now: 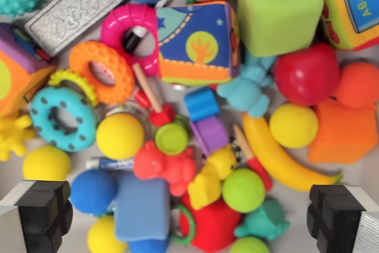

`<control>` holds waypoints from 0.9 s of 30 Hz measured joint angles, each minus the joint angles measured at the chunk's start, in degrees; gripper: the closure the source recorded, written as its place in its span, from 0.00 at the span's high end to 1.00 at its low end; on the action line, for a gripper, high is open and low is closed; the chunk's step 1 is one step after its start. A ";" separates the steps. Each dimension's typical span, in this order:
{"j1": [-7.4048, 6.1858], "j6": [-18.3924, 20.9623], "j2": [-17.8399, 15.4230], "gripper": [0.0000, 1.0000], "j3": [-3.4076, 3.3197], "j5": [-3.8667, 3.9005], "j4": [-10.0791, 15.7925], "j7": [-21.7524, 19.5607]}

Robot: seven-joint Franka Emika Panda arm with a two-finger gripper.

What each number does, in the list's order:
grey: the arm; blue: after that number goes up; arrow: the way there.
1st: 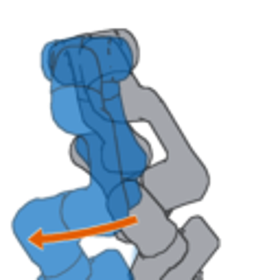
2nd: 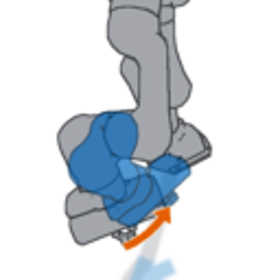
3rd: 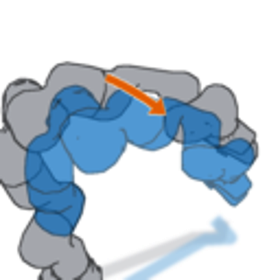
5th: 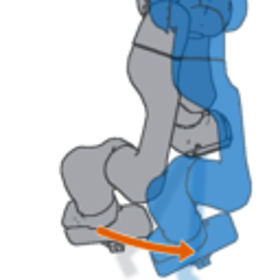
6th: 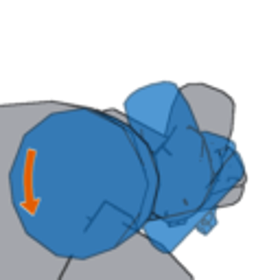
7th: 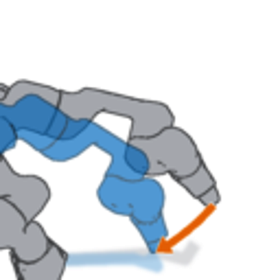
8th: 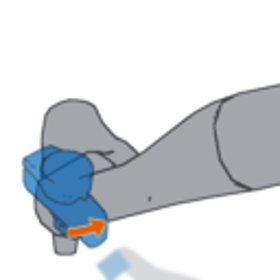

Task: Pick an object from the bin

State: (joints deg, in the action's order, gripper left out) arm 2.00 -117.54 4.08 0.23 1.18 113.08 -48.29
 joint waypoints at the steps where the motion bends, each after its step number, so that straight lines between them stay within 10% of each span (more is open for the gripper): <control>1: 0.00 0.00 0.00 1.00 0.00 0.00 0.00 0.00; 27: 0.00 -1.88 1.48 1.00 0.00 -0.01 0.62 0.00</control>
State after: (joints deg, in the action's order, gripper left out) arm 2.00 -119.42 5.56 0.23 1.17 113.70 -48.29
